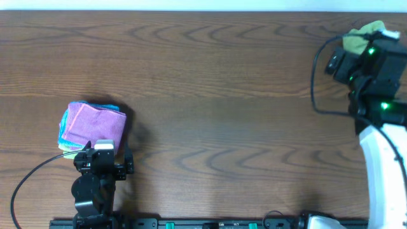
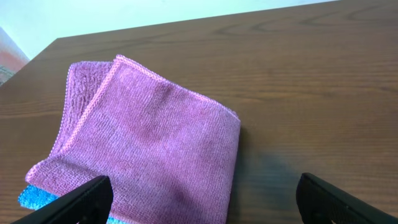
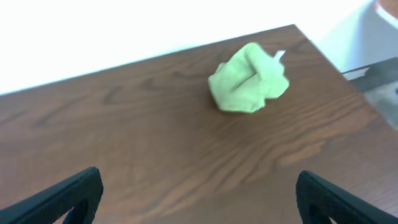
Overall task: Fold the cloth
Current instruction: 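Lower the right gripper onto the green cloth and pinch its edge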
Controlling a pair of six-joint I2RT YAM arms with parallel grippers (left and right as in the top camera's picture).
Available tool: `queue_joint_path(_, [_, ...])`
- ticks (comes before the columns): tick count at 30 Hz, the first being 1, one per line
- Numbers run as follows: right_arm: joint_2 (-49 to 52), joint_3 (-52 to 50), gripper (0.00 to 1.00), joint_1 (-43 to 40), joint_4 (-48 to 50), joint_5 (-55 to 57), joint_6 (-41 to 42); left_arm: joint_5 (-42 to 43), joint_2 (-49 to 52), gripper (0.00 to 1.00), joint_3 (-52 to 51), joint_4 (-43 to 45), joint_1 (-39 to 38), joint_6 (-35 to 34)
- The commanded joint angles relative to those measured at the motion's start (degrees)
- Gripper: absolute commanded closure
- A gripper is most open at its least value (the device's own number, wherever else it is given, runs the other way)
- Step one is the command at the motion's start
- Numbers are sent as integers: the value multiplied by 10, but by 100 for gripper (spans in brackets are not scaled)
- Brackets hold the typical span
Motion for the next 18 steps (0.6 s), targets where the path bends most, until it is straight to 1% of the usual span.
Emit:
queue_joint_path(1, [20,35,1,-26,4,11,11,-4,-4,5,-12,-3,-3,10])
queue_joint_path(3, [25,37,1,-39,15,15,8,-4,-4,5,-12,-3,-3,10])
queue_joint_path(8, [36,37,1,-87,50,34,-51,-4,-4,5,-12,-3,-3,10])
queue_joint_path(14, [51,37,1,-126,57,12,-27,-4,-4,5,-12,-3,-3,10])
queue_joint_path(18, [96,38,1,-133,59,6,-25,-4,-4,5,-12,-3,-3,10])
